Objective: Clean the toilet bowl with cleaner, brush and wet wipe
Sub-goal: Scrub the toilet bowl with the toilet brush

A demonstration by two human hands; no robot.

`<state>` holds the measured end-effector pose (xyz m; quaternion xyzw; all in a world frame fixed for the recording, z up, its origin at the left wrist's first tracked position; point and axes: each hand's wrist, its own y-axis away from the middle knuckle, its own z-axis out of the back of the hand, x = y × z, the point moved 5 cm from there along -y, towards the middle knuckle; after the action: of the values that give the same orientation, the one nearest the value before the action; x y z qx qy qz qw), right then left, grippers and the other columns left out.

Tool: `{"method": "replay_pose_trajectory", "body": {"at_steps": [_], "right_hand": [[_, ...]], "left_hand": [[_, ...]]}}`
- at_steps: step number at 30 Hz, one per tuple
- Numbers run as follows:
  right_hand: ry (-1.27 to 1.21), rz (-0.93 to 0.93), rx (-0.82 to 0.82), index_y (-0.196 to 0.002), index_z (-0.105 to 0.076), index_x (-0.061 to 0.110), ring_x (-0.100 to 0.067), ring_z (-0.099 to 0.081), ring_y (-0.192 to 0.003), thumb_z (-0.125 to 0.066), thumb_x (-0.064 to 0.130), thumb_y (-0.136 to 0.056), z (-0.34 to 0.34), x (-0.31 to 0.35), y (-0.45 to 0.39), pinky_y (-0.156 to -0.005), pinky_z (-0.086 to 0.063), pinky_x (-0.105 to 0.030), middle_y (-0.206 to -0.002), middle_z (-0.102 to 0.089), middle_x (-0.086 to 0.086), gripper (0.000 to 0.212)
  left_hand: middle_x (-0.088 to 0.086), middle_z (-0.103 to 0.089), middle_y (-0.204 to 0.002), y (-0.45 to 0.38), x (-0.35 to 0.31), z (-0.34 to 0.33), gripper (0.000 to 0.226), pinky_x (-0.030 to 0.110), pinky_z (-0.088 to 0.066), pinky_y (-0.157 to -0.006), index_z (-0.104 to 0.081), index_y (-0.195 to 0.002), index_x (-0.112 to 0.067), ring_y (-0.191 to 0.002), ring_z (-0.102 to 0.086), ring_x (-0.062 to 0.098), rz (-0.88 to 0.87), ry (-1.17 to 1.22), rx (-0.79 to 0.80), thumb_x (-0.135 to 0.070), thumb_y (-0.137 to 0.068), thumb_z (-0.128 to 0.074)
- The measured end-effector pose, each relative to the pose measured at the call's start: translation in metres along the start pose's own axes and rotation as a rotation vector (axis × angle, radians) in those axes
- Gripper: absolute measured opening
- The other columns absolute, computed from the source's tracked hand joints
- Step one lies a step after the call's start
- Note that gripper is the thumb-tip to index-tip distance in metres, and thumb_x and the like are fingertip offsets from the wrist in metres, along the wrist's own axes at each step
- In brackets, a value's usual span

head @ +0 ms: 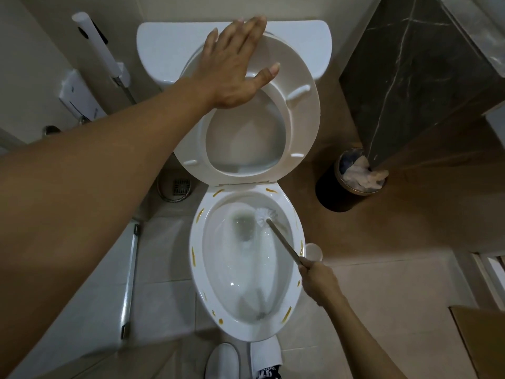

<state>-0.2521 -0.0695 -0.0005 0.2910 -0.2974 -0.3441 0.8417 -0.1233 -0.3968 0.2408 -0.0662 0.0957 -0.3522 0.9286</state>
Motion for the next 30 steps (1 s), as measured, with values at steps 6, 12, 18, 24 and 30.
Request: {"method": "replay_pose_trajectory", "body": {"at_steps": [6,12,18,24,30], "right_hand": [[0.067,0.035,0.022,-0.128,-0.058,0.021,-0.032,-0.061,-0.103,-0.034,0.023,-0.101,0.001,0.029,-0.010,-0.079,-0.050,-0.038,-0.112,-0.063,-0.012,0.036],[0.139,-0.014,-0.046,-0.131,-0.055,0.032,-0.029,-0.061,-0.096,-0.034,0.030,-0.101,0.011,-0.013,0.016,-0.077,-0.049,-0.034,-0.106,-0.064,-0.008,0.036],[-0.017,0.020,-0.010,-0.127,-0.060,0.017,-0.029,-0.064,-0.099,-0.038,0.028,-0.101,-0.006,0.030,-0.021,-0.086,-0.054,-0.040,-0.108,-0.067,-0.010,0.035],[0.180,0.043,-0.066,-0.133,-0.055,0.030,-0.031,-0.061,-0.101,-0.035,0.031,-0.101,0.009,-0.012,0.001,-0.081,-0.048,-0.035,-0.110,-0.066,-0.011,0.037],[0.116,0.201,-0.039,-0.130,-0.056,0.020,-0.031,-0.062,-0.101,-0.037,0.028,-0.102,-0.009,0.028,-0.025,-0.084,-0.051,-0.036,-0.106,-0.065,-0.010,0.035]], "left_hand": [[0.003,0.000,-0.160,0.000,0.000,0.001,0.077,0.049,0.001,-0.117,0.002,-0.152,-0.018,-0.147,0.001,0.024,-0.003,0.004,-0.002,-0.062,-0.093,-0.019],[0.000,0.000,-0.160,0.000,-0.001,0.000,0.075,0.048,0.001,-0.117,0.003,-0.152,-0.019,-0.147,0.002,0.021,0.014,0.014,-0.012,-0.061,-0.095,-0.021],[0.002,0.000,-0.160,0.001,-0.001,0.000,0.076,0.047,0.001,-0.117,0.002,-0.152,-0.018,-0.147,0.001,0.022,0.014,-0.009,-0.012,-0.061,-0.094,-0.020],[0.002,0.001,-0.160,0.000,-0.001,0.000,0.075,0.048,0.001,-0.118,0.002,-0.152,-0.017,-0.147,0.002,0.022,0.017,-0.008,-0.008,-0.061,-0.095,-0.020],[0.002,0.001,-0.160,0.000,-0.001,-0.001,0.077,0.048,0.002,-0.117,0.002,-0.152,-0.017,-0.147,0.002,0.022,0.017,-0.001,-0.005,-0.062,-0.093,-0.019]]}}
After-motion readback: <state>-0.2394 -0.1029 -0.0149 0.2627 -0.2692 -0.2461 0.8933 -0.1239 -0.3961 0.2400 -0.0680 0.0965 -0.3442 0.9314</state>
